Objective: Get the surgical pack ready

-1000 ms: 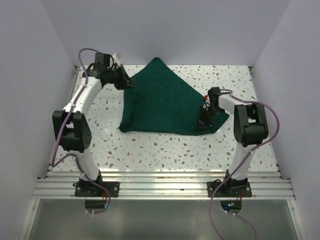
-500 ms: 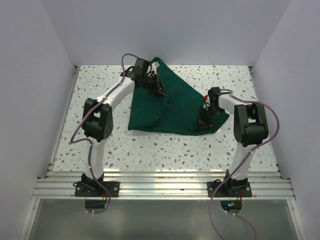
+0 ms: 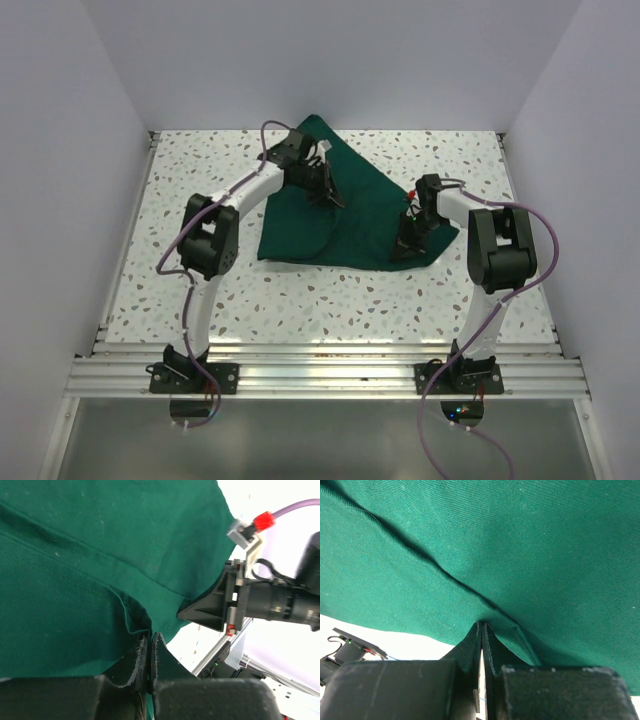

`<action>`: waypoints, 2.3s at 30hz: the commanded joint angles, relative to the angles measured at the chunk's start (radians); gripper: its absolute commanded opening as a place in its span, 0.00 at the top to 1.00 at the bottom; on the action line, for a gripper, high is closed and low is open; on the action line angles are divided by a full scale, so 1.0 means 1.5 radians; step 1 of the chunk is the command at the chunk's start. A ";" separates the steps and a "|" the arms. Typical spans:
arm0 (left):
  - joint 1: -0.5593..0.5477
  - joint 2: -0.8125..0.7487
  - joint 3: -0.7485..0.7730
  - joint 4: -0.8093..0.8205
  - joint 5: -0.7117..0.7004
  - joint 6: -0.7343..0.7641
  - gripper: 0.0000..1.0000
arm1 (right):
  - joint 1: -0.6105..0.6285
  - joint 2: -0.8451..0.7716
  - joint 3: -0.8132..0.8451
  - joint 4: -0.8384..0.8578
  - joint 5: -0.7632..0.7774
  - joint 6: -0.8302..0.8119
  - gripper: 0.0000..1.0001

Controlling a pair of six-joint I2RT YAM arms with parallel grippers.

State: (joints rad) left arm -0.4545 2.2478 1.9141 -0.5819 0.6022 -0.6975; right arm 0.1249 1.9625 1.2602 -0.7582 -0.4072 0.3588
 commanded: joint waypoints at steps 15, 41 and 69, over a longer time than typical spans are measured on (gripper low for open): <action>-0.013 0.065 0.050 0.094 0.019 -0.065 1.00 | 0.017 0.017 -0.003 0.002 0.068 -0.002 1.00; 0.034 -0.192 -0.074 -0.040 -0.180 0.184 0.54 | 0.023 0.021 0.040 -0.027 0.085 -0.010 1.00; 0.164 -0.305 -0.504 -0.034 -0.094 0.283 1.00 | 0.127 0.143 0.224 0.195 -0.207 0.177 1.00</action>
State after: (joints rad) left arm -0.2222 1.8042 1.1934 -0.6334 0.4564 -0.3214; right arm 0.3199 2.1700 1.5600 -0.4961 -0.6994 0.5983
